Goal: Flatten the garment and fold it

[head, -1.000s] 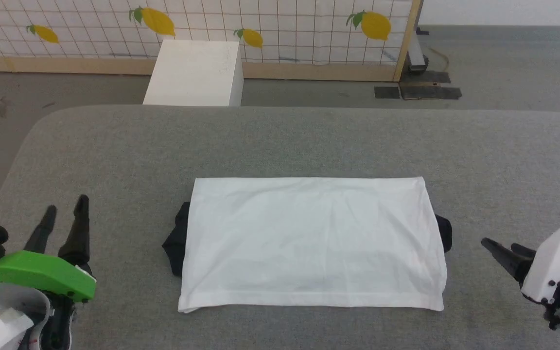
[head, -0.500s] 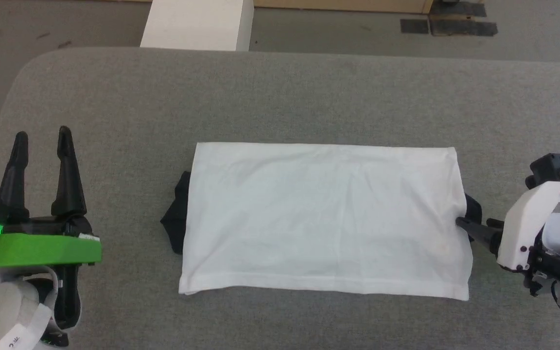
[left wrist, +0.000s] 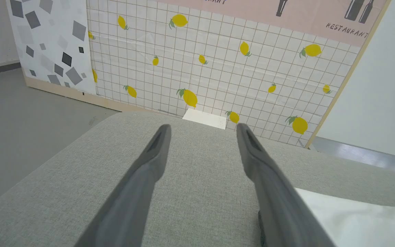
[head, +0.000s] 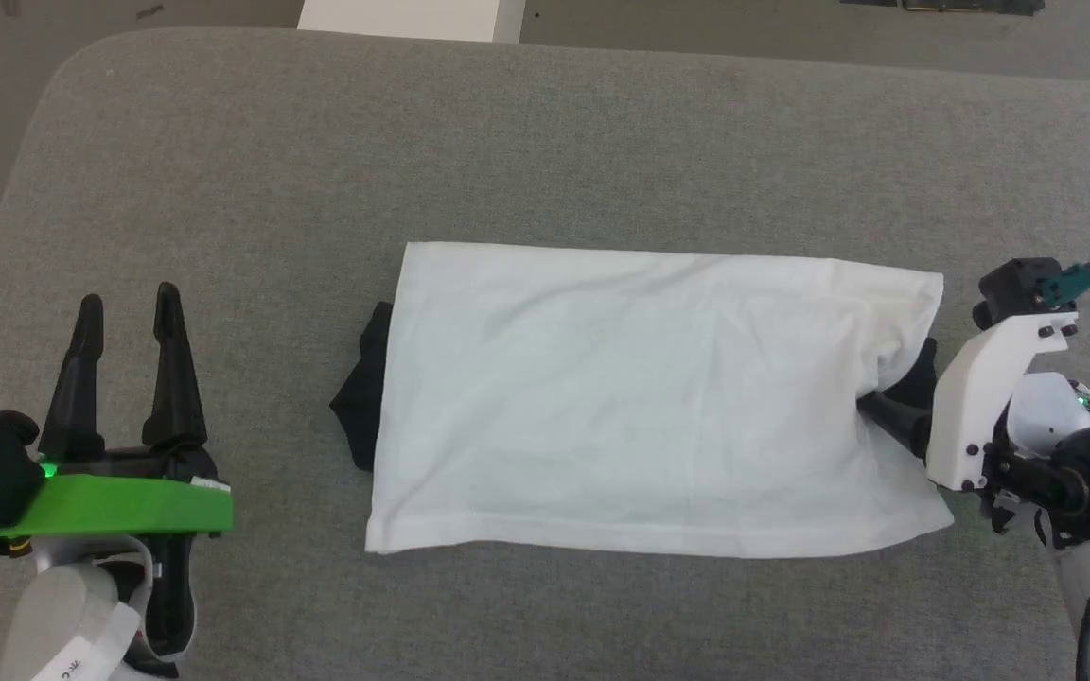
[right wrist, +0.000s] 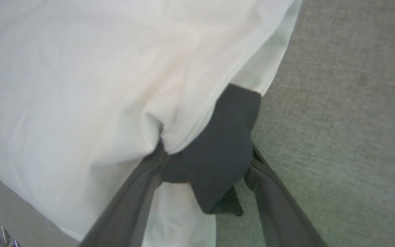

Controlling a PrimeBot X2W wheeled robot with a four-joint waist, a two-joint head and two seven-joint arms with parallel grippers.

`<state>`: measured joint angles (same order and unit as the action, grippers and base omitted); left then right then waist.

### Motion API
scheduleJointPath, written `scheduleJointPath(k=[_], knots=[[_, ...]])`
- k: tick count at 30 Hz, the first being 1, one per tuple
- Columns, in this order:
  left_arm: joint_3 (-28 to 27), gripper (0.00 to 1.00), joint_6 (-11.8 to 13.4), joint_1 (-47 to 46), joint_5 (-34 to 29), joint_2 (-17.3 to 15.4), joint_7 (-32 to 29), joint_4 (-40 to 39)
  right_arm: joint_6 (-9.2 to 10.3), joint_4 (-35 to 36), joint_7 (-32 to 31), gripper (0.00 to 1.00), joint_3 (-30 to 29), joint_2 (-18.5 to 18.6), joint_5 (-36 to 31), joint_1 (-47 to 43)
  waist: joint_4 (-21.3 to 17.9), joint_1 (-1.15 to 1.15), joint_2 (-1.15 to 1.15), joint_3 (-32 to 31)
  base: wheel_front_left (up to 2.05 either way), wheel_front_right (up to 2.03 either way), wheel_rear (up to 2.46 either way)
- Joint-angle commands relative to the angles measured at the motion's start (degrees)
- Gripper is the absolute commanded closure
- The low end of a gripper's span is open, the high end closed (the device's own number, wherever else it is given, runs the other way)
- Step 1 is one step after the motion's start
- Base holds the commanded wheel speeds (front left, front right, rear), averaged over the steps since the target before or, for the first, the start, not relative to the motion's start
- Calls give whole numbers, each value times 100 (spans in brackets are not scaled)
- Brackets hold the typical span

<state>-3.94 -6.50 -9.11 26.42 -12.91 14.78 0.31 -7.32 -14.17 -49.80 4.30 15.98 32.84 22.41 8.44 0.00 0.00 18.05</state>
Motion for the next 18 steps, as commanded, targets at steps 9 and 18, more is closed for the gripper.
scheduleJointPath(k=[9,18], knots=[[-40,0,-86,-138,-116,162,21,150,-17,-572,-87,100,516,-105,257,-39,4,0,0,-91,0,0,0],[-100,0,-97,-5,-145,207,21,192,-17,-550,129,100,72,106,248,-121,-100,0,0,-344,0,0,0]])
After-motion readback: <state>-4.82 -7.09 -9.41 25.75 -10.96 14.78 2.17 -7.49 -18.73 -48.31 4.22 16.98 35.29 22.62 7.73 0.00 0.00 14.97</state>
